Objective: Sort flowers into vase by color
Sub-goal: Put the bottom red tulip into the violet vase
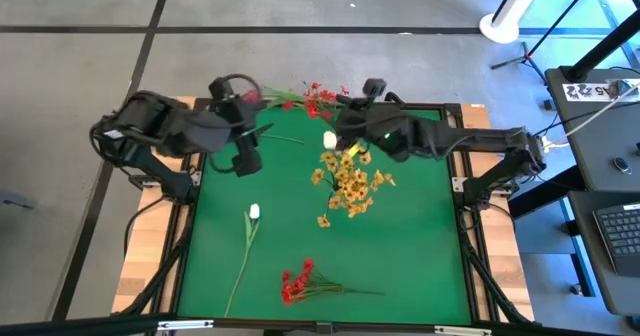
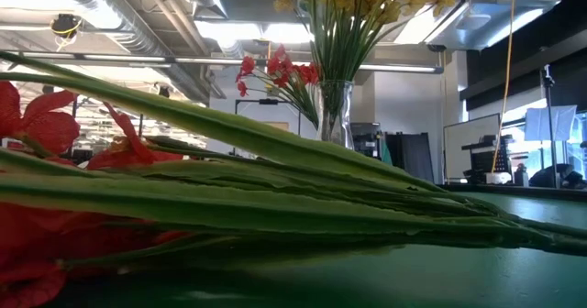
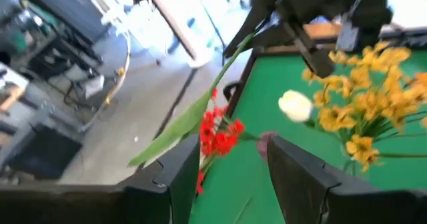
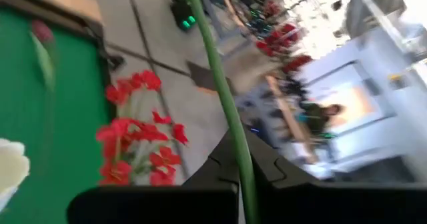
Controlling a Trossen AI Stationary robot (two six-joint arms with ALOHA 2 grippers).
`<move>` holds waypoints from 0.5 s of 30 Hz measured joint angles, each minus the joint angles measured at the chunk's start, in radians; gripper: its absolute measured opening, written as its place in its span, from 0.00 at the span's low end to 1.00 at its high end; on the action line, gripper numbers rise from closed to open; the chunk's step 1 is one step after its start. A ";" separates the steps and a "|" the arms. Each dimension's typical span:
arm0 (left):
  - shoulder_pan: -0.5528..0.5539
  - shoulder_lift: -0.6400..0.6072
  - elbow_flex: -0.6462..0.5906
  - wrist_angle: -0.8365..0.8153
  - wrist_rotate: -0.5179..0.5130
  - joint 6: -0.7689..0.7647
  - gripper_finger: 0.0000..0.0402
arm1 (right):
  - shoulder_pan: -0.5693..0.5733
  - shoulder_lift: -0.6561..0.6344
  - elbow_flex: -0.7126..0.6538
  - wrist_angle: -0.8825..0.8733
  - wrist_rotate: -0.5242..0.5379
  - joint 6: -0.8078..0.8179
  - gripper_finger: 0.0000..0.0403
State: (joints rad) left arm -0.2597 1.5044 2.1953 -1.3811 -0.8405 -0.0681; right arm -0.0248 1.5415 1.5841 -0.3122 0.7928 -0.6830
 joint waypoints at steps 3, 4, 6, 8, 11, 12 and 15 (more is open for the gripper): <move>-0.052 -0.034 0.001 0.020 -0.021 0.006 0.42 | -0.047 -0.054 0.000 -0.044 -0.150 0.122 0.00; -0.067 -0.047 0.001 0.026 -0.022 0.004 0.42 | -0.065 -0.073 0.000 -0.058 -0.207 0.160 0.00; -0.095 -0.066 -0.005 0.046 -0.021 0.004 0.42 | -0.103 -0.104 0.000 -0.080 -0.342 0.235 0.00; -0.120 -0.088 -0.023 0.070 -0.015 0.007 0.42 | -0.140 -0.130 0.000 -0.092 -0.482 0.296 0.00; -0.146 -0.117 -0.075 0.134 -0.005 0.036 0.42 | -0.185 -0.156 -0.011 -0.078 -0.654 0.363 0.00; -0.153 -0.127 -0.103 0.160 -0.005 0.050 0.42 | -0.197 -0.163 -0.020 -0.062 -0.701 0.374 0.00; -0.162 -0.160 -0.207 0.259 -0.004 0.106 0.42 | -0.225 -0.181 -0.077 0.021 -0.826 0.416 0.00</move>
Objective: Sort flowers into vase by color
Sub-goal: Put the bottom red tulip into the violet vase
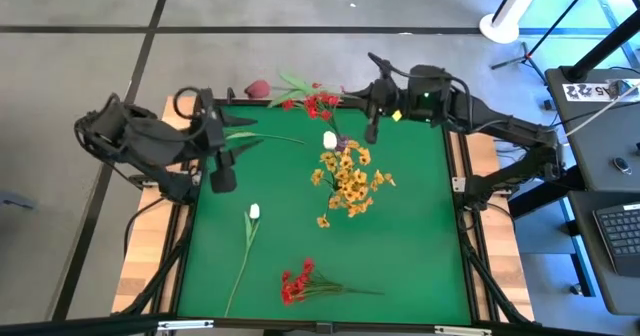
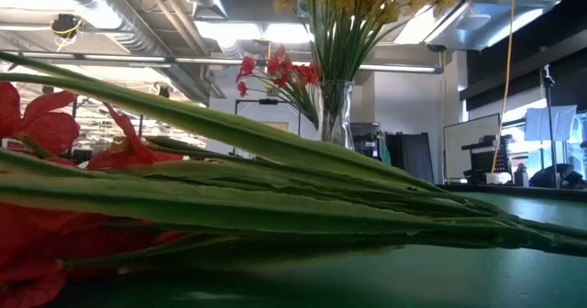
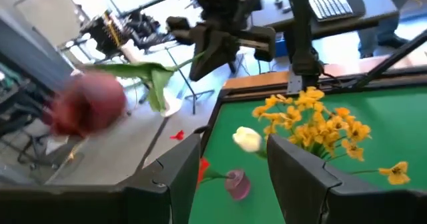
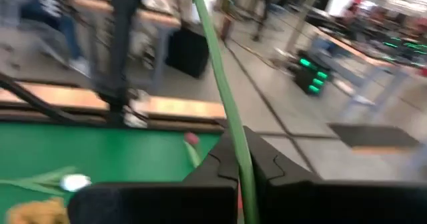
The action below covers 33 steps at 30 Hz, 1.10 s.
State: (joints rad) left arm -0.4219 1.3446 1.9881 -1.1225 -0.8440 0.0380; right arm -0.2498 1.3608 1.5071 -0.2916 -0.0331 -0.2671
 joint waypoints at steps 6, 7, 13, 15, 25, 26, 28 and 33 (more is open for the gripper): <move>0.007 -0.118 -0.272 0.309 0.041 0.133 0.42 | -0.059 -0.053 -0.172 0.233 -0.188 0.098 0.00; 0.015 -0.142 -0.323 0.379 0.072 0.156 0.42 | -0.071 -0.063 -0.203 0.277 -0.214 0.113 0.00; 0.131 -0.262 -0.662 0.959 0.322 0.348 0.42 | -0.121 -0.093 -0.361 0.620 -0.376 0.278 0.00; 0.190 -0.265 -0.752 1.142 0.375 0.391 0.42 | -0.125 -0.093 -0.397 0.711 -0.390 0.324 0.00; 0.471 -0.158 -0.832 1.377 0.634 0.252 0.42 | -0.123 -0.087 -0.449 0.761 -0.405 0.370 0.00; 0.496 -0.146 -0.832 1.390 0.663 0.231 0.42 | -0.123 -0.084 -0.449 0.764 -0.405 0.370 0.00; 0.538 -0.121 -0.831 1.417 0.724 0.188 0.42 | -0.110 -0.080 -0.449 0.762 -0.403 0.369 0.00; 0.593 -0.063 -0.830 1.541 0.832 0.126 0.42 | -0.088 -0.063 -0.450 0.756 -0.388 0.353 0.00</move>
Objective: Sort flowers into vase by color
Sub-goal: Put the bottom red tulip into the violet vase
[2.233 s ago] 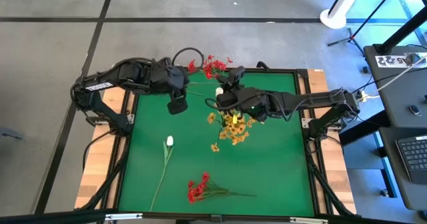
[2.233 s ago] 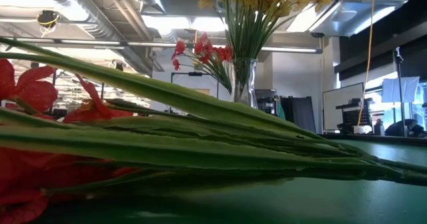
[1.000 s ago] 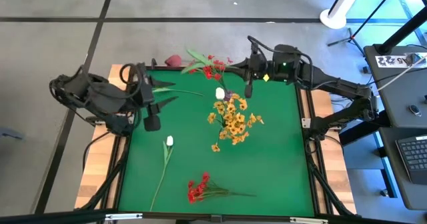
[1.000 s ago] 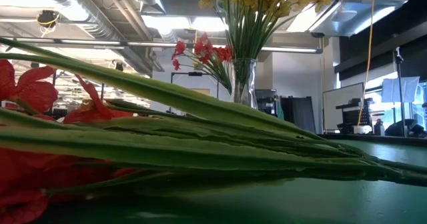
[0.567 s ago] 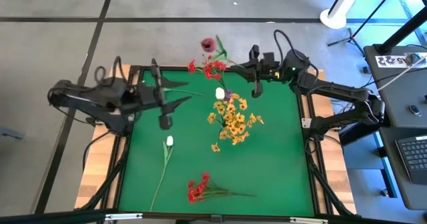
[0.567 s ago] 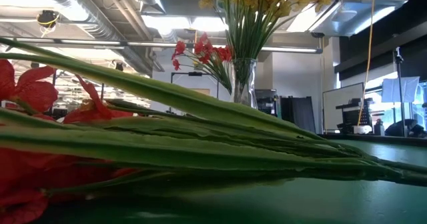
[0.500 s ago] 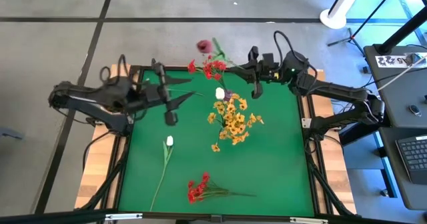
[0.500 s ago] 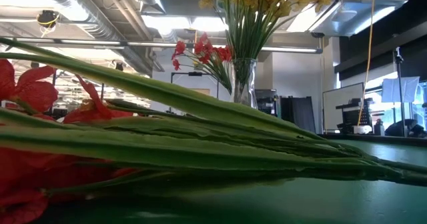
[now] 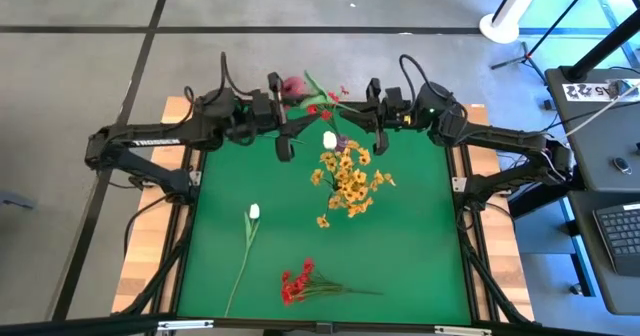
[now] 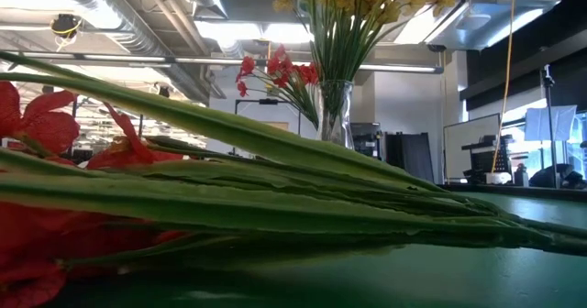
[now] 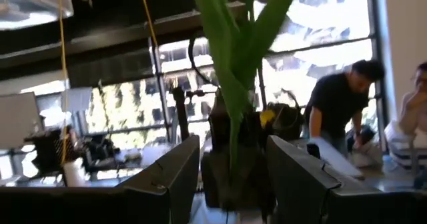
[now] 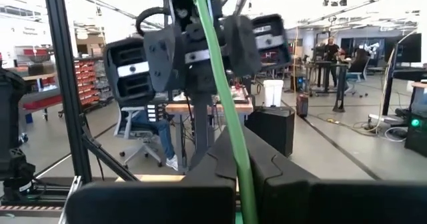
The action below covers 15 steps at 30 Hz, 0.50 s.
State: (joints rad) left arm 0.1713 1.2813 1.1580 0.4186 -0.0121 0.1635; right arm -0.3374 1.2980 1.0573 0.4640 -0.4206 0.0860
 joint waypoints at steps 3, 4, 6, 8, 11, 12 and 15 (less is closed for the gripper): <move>0.006 0.020 0.000 0.060 0.028 -0.006 0.42 | 0.000 0.007 -0.001 -0.016 -0.001 -0.005 0.00; 0.006 0.023 0.000 0.072 0.030 -0.006 0.42 | -0.001 0.010 -0.001 -0.019 0.002 -0.007 0.00; 0.006 0.028 0.000 0.081 0.031 -0.006 0.42 | -0.001 0.012 -0.001 -0.027 0.004 -0.008 0.00; 0.006 0.035 0.000 0.101 0.031 -0.006 0.42 | -0.003 0.013 -0.001 -0.033 0.008 -0.011 0.00; 0.006 0.035 0.000 0.100 0.031 -0.019 0.42 | -0.003 0.021 -0.001 -0.038 0.009 -0.016 0.00; 0.007 0.035 0.000 0.097 0.027 -0.028 0.42 | -0.003 0.024 -0.001 -0.042 0.009 -0.016 0.00; 0.013 0.036 0.000 0.092 0.016 -0.040 0.42 | -0.003 0.037 -0.001 -0.042 0.009 -0.016 0.00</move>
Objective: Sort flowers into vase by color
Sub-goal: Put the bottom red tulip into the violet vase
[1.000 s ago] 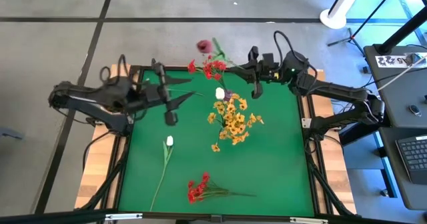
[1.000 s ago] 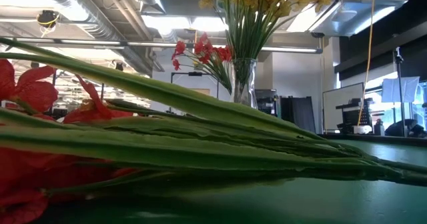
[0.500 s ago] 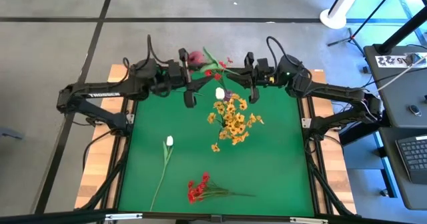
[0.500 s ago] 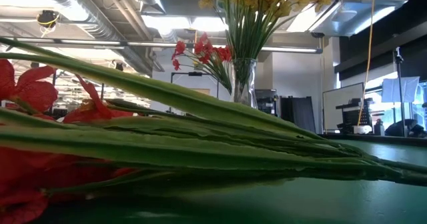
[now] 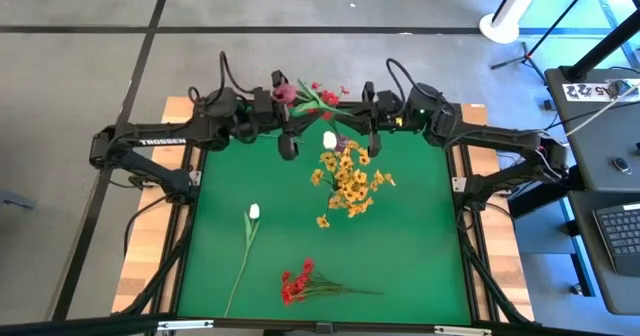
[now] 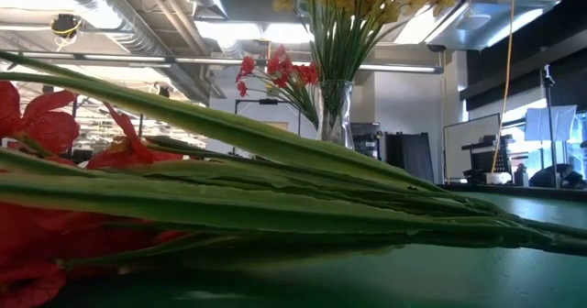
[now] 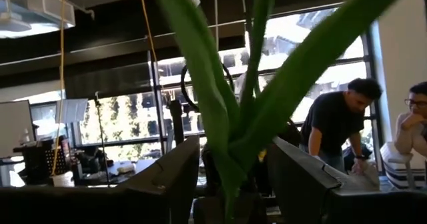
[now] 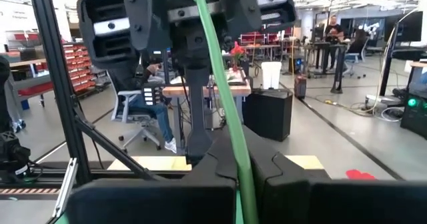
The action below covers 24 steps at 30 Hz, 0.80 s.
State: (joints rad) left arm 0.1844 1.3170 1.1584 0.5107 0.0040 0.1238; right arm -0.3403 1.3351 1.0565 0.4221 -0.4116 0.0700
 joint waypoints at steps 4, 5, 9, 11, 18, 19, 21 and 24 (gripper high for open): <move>0.007 0.000 0.000 -0.003 -0.018 -0.013 0.37 | 0.000 0.024 0.000 -0.002 0.000 0.000 0.00; 0.007 0.000 0.000 -0.009 -0.030 -0.013 0.34 | 0.000 0.027 0.000 -0.003 0.000 0.000 0.00; 0.007 0.000 0.000 -0.043 -0.073 -0.013 0.18 | 0.000 0.031 0.000 -0.007 0.000 0.000 0.00; 0.007 -0.001 0.001 -0.062 -0.088 -0.013 0.08 | 0.000 0.031 0.000 -0.009 0.000 0.000 0.00; 0.007 -0.012 0.002 -0.144 -0.148 -0.010 0.01 | -0.001 0.027 0.002 -0.056 0.000 -0.004 0.05; 0.007 -0.014 0.002 -0.158 -0.155 -0.006 0.01 | -0.001 0.022 0.009 -0.085 0.000 -0.013 0.07; 0.007 -0.025 0.002 -0.199 -0.169 0.007 0.01 | -0.001 0.009 0.027 -0.159 0.001 -0.040 0.12; 0.007 -0.040 0.002 -0.228 -0.185 0.016 0.01 | 0.000 -0.015 0.067 -0.261 0.023 -0.066 0.22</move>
State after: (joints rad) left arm 0.1909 1.2766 1.1599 0.2831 -0.1807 0.1402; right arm -0.3405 1.3197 1.1233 0.1611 -0.3883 0.0041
